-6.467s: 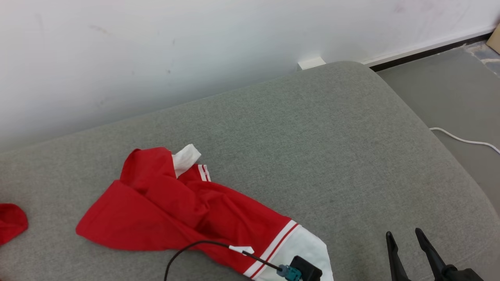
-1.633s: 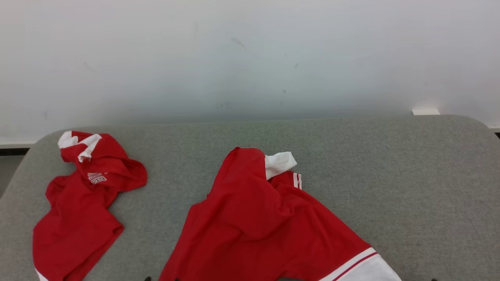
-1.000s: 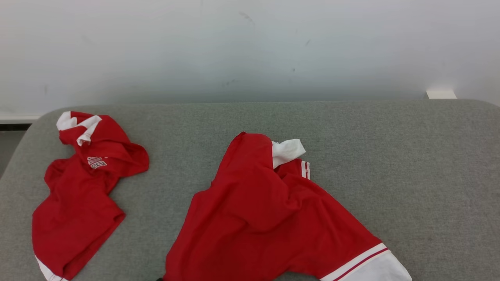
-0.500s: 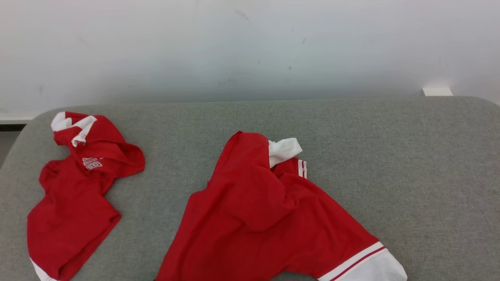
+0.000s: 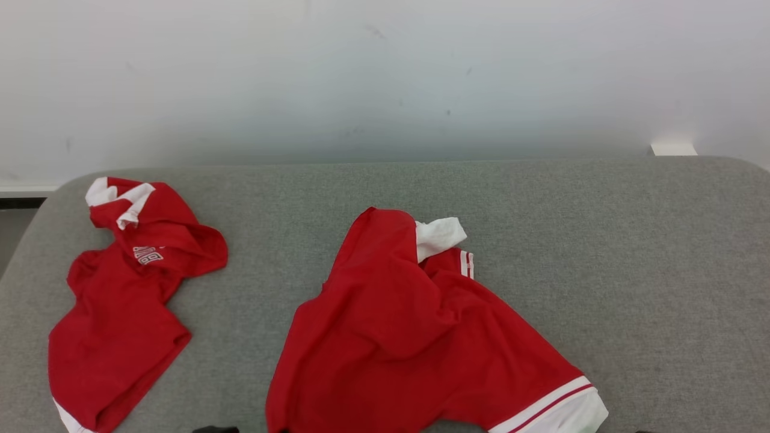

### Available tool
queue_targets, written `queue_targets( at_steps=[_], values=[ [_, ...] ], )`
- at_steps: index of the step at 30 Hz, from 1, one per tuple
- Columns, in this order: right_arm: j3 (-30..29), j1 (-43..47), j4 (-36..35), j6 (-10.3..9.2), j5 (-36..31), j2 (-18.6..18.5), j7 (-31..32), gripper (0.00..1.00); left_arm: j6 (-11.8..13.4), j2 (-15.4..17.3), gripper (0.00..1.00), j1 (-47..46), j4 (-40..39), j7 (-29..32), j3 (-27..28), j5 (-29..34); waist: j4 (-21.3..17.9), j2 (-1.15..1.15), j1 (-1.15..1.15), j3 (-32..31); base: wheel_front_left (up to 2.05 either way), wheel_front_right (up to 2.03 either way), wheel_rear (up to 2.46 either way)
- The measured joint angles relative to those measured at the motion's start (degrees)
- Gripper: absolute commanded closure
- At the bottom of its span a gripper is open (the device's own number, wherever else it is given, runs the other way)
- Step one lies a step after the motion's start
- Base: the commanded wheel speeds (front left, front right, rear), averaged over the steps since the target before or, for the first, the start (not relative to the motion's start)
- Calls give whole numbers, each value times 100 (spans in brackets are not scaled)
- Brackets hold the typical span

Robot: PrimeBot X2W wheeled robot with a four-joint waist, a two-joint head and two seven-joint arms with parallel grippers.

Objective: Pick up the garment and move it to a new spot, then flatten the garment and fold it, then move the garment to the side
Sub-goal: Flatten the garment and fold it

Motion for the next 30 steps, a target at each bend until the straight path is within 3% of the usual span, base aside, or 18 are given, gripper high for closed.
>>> queue_targets(
  at_steps=[3, 8, 18, 25, 30],
  values=[
    [-111, 6, -465, 16, 689, -15, -230, 100, -69, -111, 100, 17, -237, 175, 121, -535, -1, 0, 0, -72, 0, 0, 0],
    [-592, -5, -1706, 15, 1753, -571, -486, 100, -170, -208, 100, -7, -1313, 576, 335, -1759, -11, 0, 0, -257, 0, 0, 0],
    [-1929, -366, -3559, 15, 2749, -1630, -236, 100, -158, -210, 100, -930, -3716, 1347, 667, -3218, -89, 0, 0, -576, 0, 0, 0],
    [-3072, -720, -4677, 15, 3165, -1941, 70, 100, 296, -227, 100, -1731, -4993, 1917, 704, -3737, -192, 0, 0, -684, 0, 0, 0],
    [-3880, -977, -5001, 15, 3333, -1976, 421, 100, 721, -229, 100, -2226, -5616, 2391, 705, -3933, -244, 0, 0, -640, 0, 0, 0]
  ],
)
